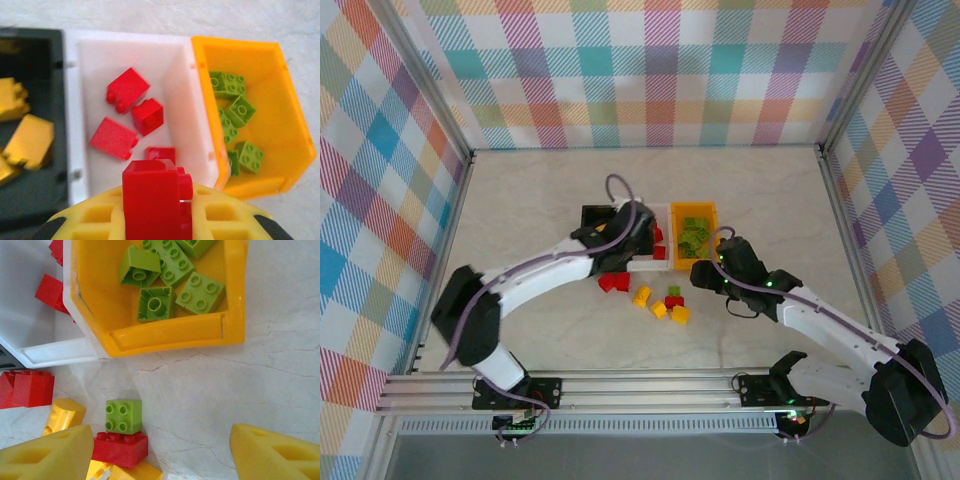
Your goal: Sort the legos into containers by color
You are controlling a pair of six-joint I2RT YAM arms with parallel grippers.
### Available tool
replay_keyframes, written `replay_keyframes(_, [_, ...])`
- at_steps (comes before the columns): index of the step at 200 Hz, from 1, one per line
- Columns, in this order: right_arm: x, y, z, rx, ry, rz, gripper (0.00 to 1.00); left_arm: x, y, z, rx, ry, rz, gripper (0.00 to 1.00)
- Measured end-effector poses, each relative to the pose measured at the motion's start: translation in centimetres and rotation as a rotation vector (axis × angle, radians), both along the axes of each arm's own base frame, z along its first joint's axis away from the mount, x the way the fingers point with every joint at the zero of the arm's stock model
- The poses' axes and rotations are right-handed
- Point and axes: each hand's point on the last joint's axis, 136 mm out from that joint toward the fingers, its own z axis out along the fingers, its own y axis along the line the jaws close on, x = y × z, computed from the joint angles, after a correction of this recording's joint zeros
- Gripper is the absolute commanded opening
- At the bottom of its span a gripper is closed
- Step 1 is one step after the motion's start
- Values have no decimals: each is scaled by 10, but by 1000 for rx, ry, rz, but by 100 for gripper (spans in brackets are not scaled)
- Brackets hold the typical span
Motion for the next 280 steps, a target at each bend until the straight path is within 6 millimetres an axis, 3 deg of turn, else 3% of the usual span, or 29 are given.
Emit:
replay_keyframes(20, [-3,-1,-1,9,4,3,73,22,-17,-20,52,31,-7,21])
replay_keyframes(40, [-8,0,-5,18,16,14,74,37,-25,-38,101,65,-11,46])
replay_keyframes(57, [-12,3,-8,24,31,27,74,45,-27,-43,123,82,-9,58])
replay_keyframes(76, [-17,8,-11,33,43,48,75,48,-30,-32,113,74,-10,74])
replay_keyframes(109, [-23,25,-14,53,57,88,75,35,-27,14,39,14,-32,100])
replay_keyframes(140, [-34,46,-29,42,96,123,77,-22,-4,76,-79,-85,-86,100])
replay_keyframes(159, [-40,55,-42,11,125,132,77,-64,9,88,-129,-115,-123,100])
replay_keyframes(179, [-42,65,-54,-30,147,136,78,-101,30,63,-128,-86,-137,100])
replay_keyframes(202, [-39,75,-61,-72,151,131,79,-124,65,17,-77,-19,-90,100])
replay_keyframes(216, [-34,79,-62,-90,144,119,77,-136,85,0,-60,8,-61,100])
replay_keyframes(240, [-28,79,-65,-116,138,92,75,-146,105,-4,-79,6,-20,100])
replay_keyframes(280, [-24,80,-77,-162,157,78,68,-148,117,0,-95,-15,24,100])
